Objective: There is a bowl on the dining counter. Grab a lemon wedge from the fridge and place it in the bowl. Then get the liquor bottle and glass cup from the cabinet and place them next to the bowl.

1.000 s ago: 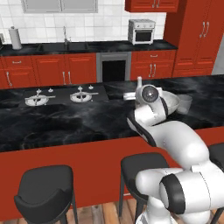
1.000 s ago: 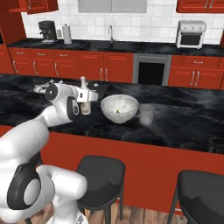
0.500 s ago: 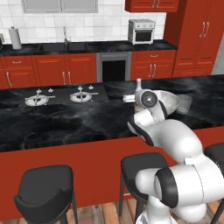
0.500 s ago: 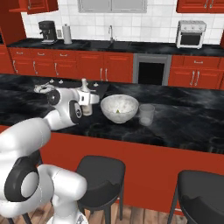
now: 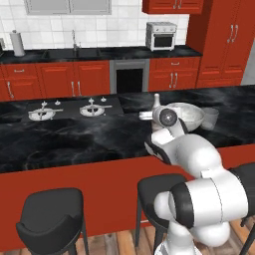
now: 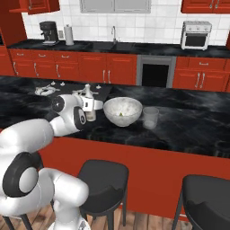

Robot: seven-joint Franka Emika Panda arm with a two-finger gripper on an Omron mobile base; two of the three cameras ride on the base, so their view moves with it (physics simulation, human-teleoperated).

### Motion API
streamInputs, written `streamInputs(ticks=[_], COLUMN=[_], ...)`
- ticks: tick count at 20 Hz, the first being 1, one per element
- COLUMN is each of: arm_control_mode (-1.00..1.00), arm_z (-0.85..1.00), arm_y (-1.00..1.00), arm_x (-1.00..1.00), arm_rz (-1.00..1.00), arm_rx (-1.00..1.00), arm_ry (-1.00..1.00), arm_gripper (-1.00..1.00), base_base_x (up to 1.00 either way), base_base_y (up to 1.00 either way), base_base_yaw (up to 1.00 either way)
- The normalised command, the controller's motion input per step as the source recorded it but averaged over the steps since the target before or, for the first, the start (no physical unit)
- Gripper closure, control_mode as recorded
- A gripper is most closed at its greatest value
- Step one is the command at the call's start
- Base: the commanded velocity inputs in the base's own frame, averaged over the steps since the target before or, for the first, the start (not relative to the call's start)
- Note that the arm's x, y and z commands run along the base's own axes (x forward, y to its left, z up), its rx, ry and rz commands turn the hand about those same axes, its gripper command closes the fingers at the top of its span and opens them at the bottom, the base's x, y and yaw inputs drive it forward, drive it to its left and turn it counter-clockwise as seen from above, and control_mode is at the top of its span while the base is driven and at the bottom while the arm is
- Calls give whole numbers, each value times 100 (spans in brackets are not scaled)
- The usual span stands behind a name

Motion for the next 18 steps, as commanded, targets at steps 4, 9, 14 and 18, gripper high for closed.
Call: streamInputs(ticks=[4, 9, 14, 18], arm_control_mode=[-100, -100, -100, -100], arm_z=[-7, -6, -8, -17], arm_y=[0, 0, 0, 0], arm_x=[18, 19, 15, 1], arm_rz=[0, 0, 0, 0], arm_rx=[0, 0, 0, 0], arm_ry=[0, 0, -2, -3], arm_gripper=[100, 100, 100, 100], base_base_x=[0, 0, 0, 0], base_base_y=[0, 0, 0, 0], base_base_yaw=[0, 0, 0, 0])
